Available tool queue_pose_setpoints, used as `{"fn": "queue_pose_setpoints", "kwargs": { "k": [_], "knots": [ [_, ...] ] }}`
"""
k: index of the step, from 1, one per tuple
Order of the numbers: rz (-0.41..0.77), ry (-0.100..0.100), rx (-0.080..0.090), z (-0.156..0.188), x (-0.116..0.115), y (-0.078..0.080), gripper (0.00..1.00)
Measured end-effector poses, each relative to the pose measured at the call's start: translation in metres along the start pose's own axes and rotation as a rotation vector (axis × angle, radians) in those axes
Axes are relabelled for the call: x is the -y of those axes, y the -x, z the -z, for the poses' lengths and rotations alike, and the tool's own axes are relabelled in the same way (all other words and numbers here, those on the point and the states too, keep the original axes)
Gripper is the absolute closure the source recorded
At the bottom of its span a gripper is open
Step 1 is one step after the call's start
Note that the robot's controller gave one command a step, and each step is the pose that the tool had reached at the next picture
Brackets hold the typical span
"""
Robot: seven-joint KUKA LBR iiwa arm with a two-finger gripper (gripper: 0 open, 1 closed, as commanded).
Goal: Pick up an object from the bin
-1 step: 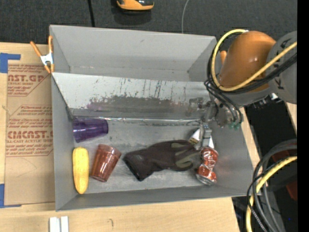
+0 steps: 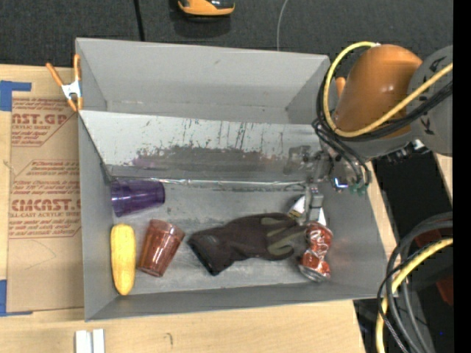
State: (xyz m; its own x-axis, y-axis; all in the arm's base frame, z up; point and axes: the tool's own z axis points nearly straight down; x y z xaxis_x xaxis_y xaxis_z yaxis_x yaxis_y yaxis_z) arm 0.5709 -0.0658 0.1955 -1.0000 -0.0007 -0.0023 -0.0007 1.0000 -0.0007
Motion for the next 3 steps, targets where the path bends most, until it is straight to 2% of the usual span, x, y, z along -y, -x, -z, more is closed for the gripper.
{"fn": "queue_pose_setpoints", "kwargs": {
  "k": [1,2,3],
  "knots": [
    [-0.115,0.002,0.002,-0.070,-0.026,-0.024,0.00],
    [-0.097,0.000,-0.004,-0.083,-0.036,-0.030,0.00],
    [-0.195,0.001,-0.003,-0.077,-0.051,-0.047,0.00]
  ]
}}
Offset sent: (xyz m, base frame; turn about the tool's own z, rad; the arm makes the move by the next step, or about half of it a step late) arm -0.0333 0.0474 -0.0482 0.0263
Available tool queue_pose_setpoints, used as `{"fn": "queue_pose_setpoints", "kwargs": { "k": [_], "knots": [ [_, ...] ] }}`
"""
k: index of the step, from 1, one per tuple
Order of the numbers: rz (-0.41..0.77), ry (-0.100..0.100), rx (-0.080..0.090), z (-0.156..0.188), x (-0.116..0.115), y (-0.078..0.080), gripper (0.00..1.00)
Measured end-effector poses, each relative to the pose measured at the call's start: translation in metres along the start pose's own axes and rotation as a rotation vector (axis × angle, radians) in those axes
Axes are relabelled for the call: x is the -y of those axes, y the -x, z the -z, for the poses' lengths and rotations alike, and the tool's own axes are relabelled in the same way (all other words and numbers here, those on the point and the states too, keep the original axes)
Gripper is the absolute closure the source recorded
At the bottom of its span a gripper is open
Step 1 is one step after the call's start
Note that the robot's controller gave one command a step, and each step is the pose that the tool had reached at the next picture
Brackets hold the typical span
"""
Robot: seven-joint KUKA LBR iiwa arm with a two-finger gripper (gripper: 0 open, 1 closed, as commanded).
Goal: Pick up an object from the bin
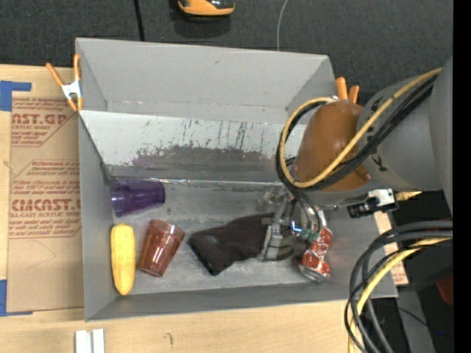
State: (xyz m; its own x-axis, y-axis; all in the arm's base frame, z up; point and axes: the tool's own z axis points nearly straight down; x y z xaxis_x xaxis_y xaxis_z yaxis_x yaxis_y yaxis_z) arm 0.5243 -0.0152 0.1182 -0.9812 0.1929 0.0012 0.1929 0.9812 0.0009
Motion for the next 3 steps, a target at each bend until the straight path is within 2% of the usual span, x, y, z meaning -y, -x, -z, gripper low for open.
{"fn": "queue_pose_setpoints", "kwargs": {
  "k": [1,2,3],
  "knots": [
    [-0.033,0.000,0.002,-0.047,-0.011,-0.004,0.00],
    [-0.126,0.000,0.001,-0.049,-0.026,-0.012,1.00],
    [-0.127,0.000,0.001,-0.049,-0.026,-0.012,1.00]
  ]
}}
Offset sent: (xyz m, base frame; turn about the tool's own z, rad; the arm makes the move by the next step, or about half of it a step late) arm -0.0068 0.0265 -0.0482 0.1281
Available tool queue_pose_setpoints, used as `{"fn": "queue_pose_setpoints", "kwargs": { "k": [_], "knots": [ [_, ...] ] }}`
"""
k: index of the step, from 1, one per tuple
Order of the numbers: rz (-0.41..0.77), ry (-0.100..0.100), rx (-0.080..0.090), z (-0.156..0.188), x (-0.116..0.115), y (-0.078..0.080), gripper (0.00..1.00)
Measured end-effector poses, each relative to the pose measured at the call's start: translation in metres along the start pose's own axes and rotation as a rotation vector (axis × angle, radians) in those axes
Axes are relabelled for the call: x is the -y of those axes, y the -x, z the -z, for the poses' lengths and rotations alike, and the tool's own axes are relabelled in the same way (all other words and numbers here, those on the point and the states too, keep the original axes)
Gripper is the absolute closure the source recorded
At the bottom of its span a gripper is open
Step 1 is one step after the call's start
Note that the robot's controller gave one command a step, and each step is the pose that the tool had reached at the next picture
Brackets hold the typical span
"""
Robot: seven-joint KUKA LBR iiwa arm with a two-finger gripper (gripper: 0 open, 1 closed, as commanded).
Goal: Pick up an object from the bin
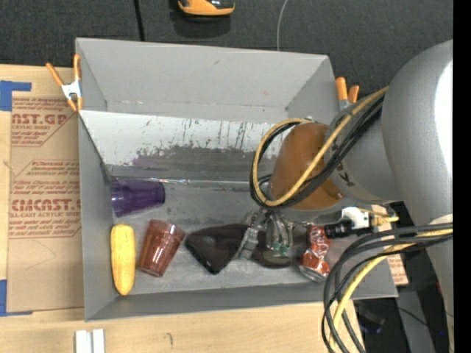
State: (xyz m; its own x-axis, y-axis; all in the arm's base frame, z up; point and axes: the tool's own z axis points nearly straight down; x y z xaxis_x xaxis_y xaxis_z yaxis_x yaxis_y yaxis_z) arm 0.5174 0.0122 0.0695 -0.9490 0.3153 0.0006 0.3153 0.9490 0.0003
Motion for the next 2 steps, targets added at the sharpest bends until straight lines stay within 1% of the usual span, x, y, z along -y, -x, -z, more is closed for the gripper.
{"fn": "queue_pose_setpoints", "kwargs": {
  "k": [1,2],
  "knots": [
    [0.000,-0.001,-0.004,0.003,0.000,-0.001,1.00],
    [0.000,-0.004,-0.012,0.023,0.001,-0.003,1.00]
  ]
}}
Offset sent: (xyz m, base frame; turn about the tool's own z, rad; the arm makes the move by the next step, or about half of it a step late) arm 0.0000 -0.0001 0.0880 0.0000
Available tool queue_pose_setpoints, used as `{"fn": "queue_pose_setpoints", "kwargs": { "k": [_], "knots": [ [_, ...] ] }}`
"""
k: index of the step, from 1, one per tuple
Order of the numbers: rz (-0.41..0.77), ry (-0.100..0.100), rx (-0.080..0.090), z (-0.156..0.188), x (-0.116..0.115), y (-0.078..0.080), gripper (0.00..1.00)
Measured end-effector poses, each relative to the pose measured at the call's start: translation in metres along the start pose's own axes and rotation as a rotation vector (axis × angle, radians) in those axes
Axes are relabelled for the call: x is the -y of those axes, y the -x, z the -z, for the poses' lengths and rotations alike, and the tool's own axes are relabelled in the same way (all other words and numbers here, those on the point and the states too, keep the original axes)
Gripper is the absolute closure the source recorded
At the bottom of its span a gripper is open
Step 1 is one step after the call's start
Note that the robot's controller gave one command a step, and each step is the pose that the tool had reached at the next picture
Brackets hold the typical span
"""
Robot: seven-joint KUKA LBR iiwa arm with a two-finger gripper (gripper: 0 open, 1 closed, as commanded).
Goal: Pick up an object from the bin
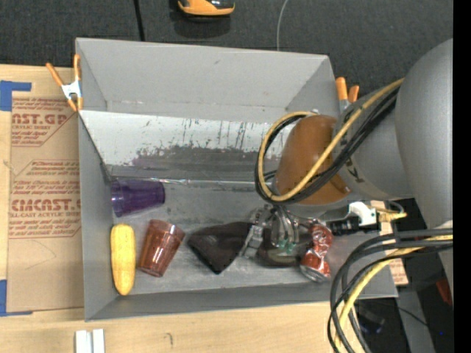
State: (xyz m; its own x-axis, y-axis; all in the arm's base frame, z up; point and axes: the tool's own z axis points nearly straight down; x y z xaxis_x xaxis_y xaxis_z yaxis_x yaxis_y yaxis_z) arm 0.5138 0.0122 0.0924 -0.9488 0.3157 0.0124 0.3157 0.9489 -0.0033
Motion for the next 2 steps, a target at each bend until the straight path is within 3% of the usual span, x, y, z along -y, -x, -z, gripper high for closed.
{"fn": "queue_pose_setpoints", "kwargs": {
  "k": [2],
  "knots": [
    [0.000,0.004,0.011,0.044,-0.001,0.002,1.00]
  ]
}}
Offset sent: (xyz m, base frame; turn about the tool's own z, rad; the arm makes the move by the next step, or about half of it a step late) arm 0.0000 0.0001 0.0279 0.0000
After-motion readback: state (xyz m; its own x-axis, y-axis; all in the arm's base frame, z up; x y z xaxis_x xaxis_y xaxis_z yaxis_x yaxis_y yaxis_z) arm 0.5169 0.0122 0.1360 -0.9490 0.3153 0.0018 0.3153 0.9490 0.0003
